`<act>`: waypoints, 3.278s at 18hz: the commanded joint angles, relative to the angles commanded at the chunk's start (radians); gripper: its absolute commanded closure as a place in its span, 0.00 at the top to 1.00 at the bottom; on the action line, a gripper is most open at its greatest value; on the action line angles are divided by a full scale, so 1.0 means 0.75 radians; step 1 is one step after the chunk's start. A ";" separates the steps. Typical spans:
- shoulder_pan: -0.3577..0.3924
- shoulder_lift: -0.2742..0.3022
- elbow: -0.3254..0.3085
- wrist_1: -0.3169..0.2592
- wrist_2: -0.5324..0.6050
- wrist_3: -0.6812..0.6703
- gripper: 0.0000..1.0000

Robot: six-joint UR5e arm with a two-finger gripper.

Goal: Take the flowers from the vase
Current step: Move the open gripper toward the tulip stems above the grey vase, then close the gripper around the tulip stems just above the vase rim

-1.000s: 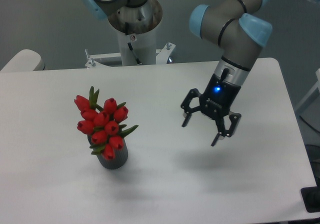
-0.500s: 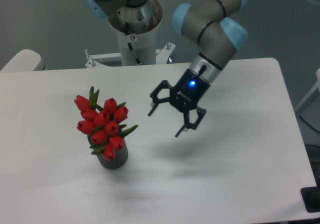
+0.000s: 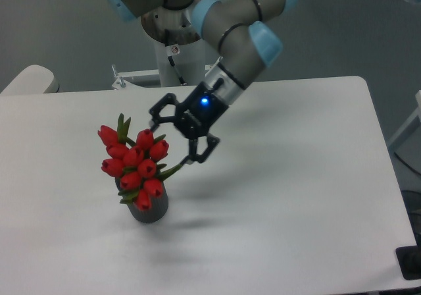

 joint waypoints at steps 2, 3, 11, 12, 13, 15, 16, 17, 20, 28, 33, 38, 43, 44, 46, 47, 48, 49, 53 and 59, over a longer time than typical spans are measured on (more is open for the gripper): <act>-0.002 -0.014 0.010 0.002 0.002 0.006 1.00; -0.002 -0.022 0.014 0.004 0.002 0.006 1.00; -0.027 -0.084 0.065 0.051 0.000 0.006 1.00; -0.033 -0.090 0.067 0.051 0.000 0.006 1.00; -0.033 -0.092 0.068 0.053 0.000 0.006 1.00; -0.045 -0.092 0.063 0.053 0.000 0.004 1.00; -0.059 -0.094 0.063 0.053 0.000 0.004 1.00; -0.067 -0.096 0.065 0.053 0.000 0.004 1.00; -0.072 -0.113 0.068 0.059 0.000 0.006 1.00; -0.053 -0.111 0.078 0.061 -0.004 0.006 0.48; -0.041 -0.102 0.076 0.059 -0.006 0.006 0.36; -0.031 -0.100 0.076 0.061 -0.010 0.004 0.30; -0.035 -0.098 0.076 0.061 -0.010 0.006 0.20; -0.035 -0.096 0.076 0.061 -0.010 0.006 0.16; -0.037 -0.096 0.076 0.061 -0.010 0.006 0.13; -0.035 -0.096 0.076 0.061 -0.010 0.006 0.13; -0.035 -0.096 0.076 0.061 -0.010 0.006 0.13; -0.035 -0.096 0.078 0.061 -0.010 0.006 0.12; -0.021 -0.092 0.102 0.059 -0.026 -0.012 0.12; 0.012 -0.045 0.121 0.059 -0.086 -0.080 0.12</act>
